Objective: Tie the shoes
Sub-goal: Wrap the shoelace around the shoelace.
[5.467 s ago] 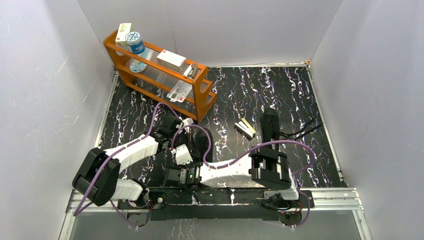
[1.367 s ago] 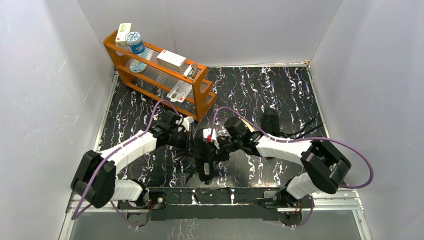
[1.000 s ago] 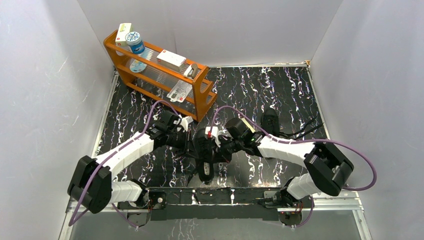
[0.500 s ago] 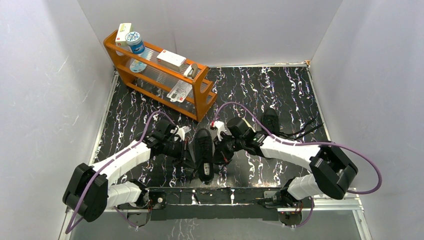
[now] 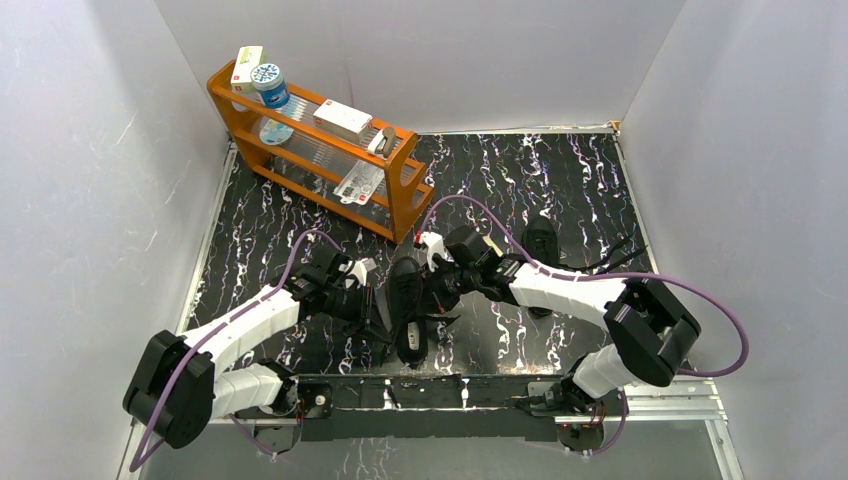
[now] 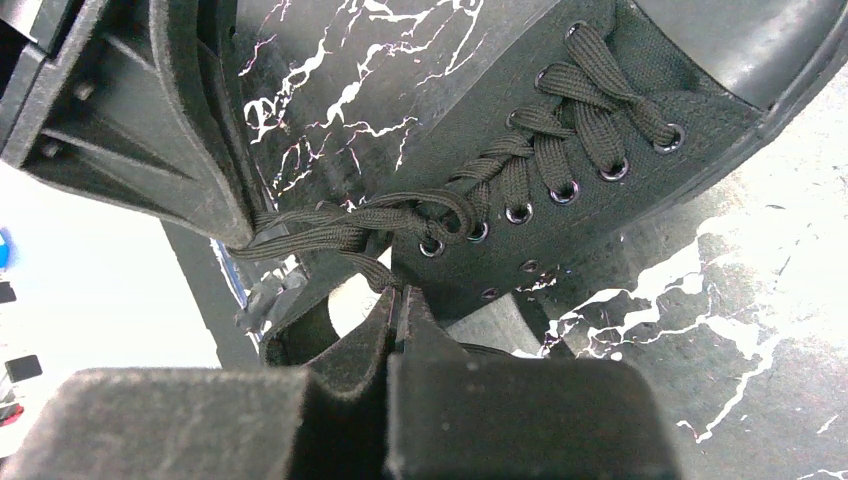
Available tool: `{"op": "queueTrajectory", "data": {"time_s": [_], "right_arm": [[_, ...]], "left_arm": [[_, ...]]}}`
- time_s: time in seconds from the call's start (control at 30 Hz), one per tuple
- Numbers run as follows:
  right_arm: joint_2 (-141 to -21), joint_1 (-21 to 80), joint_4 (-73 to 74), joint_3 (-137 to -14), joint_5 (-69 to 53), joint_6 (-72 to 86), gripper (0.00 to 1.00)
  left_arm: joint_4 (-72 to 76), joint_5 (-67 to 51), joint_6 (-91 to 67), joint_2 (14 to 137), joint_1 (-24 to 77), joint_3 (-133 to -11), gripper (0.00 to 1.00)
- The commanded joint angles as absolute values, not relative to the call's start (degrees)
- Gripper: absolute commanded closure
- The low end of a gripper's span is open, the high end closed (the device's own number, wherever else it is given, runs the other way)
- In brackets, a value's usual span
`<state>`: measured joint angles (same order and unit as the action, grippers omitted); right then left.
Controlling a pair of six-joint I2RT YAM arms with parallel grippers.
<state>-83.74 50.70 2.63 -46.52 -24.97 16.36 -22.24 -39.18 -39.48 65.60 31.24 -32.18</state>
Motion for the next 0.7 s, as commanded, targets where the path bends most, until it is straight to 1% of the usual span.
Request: {"op": "queueTrajectory", "data": {"time_s": [0.0, 0.1, 0.2, 0.23, 0.3, 0.37, 0.47, 0.57, 0.67], "right_arm": [[-83.53, 50.71, 0.81, -48.42, -25.7, 15.59, 1.0], [-83.63, 50.71, 1.68, -48.36, -26.83, 14.85, 1.0], [-82.85, 50.71, 1.89, -47.72, -27.63, 14.59, 1.0], [-82.69, 50.71, 1.85, -47.6, -27.99, 14.66, 1.0], [-82.18, 50.73, 2.12, -47.4, -28.23, 14.73, 1.0], [-81.6, 50.72, 2.47, -47.09, -27.98, 14.55, 1.0], [-80.97, 50.71, 2.93, -46.73, -28.07, 14.17, 1.0], [-80.57, 50.72, 3.08, -46.22, -28.3, 13.93, 1.0], [-80.44, 50.71, 2.94, -45.71, -28.18, 13.88, 1.0]], "left_arm": [[-26.18, -40.7, -38.8, 63.94, 30.94, -34.84, 0.84], [-30.86, -38.37, -36.08, 63.33, 30.94, -40.03, 0.74], [-37.71, -33.04, -31.22, 63.36, 30.94, -47.07, 0.62], [-40.12, -30.88, -29.87, 63.94, 30.94, -49.53, 0.6], [-42.44, -27.92, -28.36, 64.85, 30.86, -53.35, 0.58], [-41.56, -26.86, -27.62, 65.74, 30.81, -54.96, 0.56], [-38.81, -26.83, -26.47, 69.6, 30.6, -57.43, 0.55], [-34.1, -28.74, -26.6, 73.79, 30.51, -57.99, 0.55], [-28.82, -31.97, -27.05, 79.44, 30.48, -58.73, 0.6]]}}
